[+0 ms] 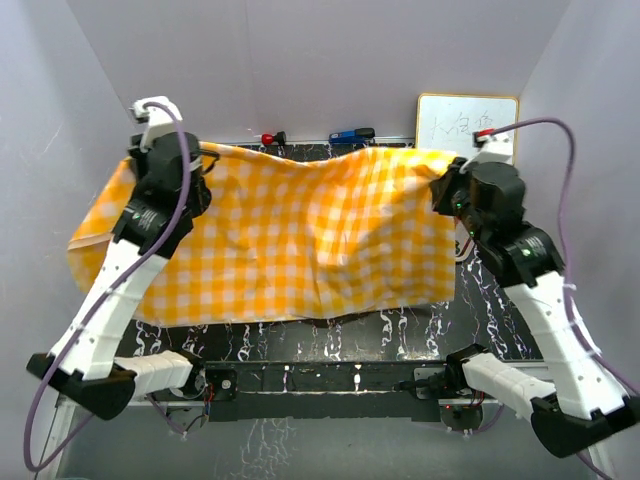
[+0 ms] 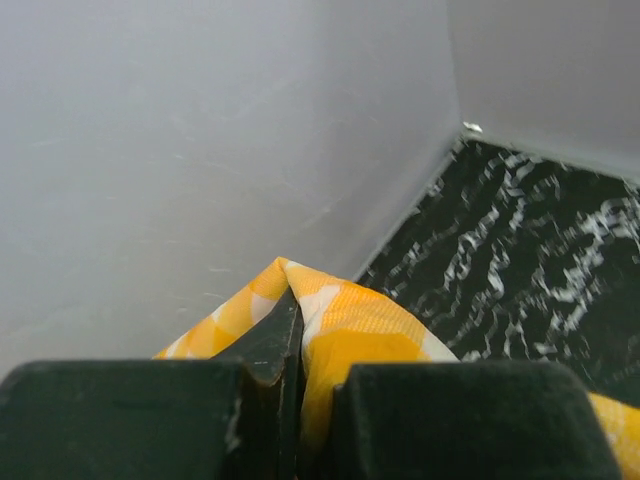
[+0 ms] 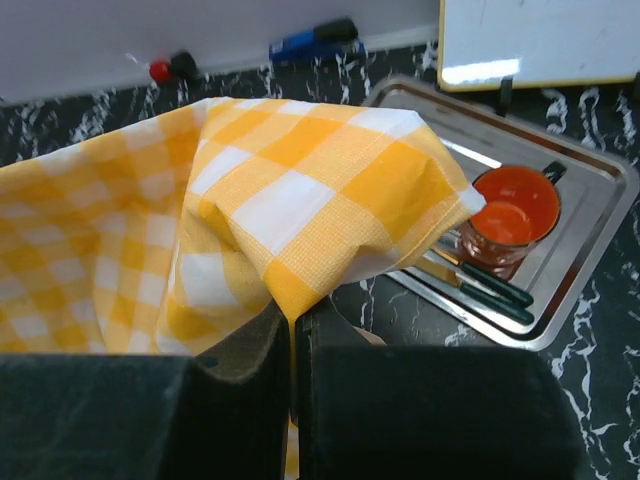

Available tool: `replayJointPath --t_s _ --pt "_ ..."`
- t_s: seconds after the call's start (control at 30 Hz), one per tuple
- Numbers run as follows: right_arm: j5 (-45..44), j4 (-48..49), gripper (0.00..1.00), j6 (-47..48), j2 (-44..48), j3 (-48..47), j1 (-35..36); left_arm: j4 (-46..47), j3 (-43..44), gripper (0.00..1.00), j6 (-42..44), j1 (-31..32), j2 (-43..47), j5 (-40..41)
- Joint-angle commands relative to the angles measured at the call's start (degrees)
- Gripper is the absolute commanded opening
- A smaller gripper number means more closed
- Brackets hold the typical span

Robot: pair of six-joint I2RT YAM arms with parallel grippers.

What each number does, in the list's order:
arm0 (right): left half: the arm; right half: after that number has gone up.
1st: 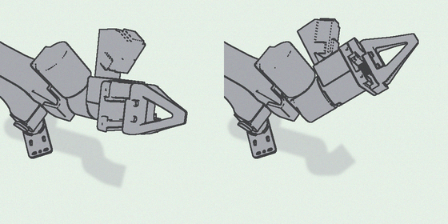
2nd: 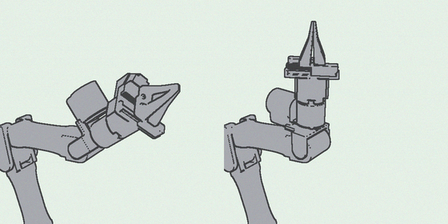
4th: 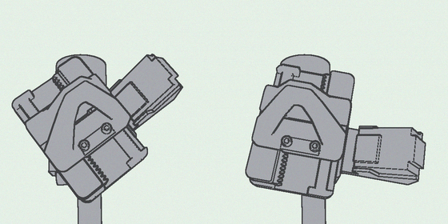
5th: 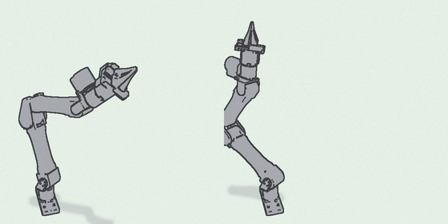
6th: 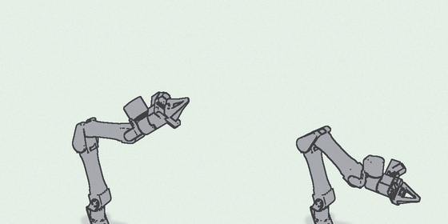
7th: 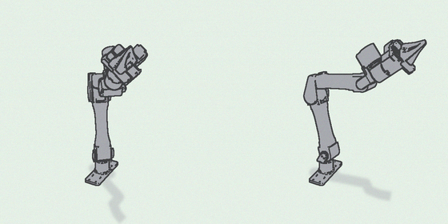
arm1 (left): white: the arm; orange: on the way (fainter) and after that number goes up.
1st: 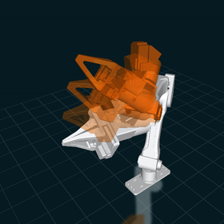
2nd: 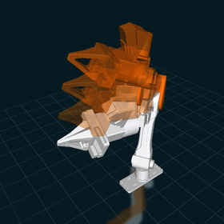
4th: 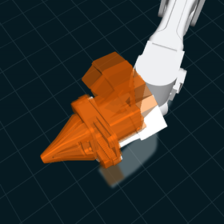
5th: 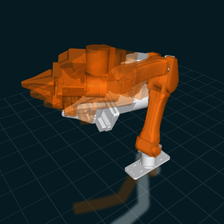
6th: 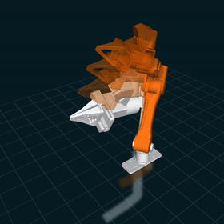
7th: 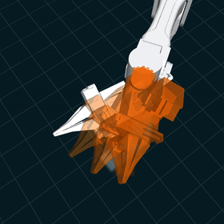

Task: Set the dinner table for one person
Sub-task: Flatten out the napkin at the center of the board.

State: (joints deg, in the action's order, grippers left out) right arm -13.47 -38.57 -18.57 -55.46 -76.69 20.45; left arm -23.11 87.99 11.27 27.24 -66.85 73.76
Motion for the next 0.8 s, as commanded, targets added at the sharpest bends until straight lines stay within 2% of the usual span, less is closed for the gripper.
replayJointPath --t_s 0.0,0.2,0.5,0.77 --pt "3.5 4.4 0.0 -2.3 -2.7 5.5 -0.1 -8.7 -3.2 0.0 -12.5 -0.3 -3.1 -8.9" --pt "2.0 8.0 0.0 -2.2 -4.3 9.7 -0.1 -11.8 -4.3 0.0 -17.6 -3.6 -11.1 -11.1" --pt "-1.2 12.8 0.0 -0.1 -10.9 12.9 -0.2 -9.8 -9.0 0.0 -19.5 -13.3 -16.0 -16.5" --pt "-1.8 15.2 0.0 1.7 -17.9 12.0 -0.1 -12.3 -6.8 0.0 -22.1 -23.6 -24.0 -20.7"
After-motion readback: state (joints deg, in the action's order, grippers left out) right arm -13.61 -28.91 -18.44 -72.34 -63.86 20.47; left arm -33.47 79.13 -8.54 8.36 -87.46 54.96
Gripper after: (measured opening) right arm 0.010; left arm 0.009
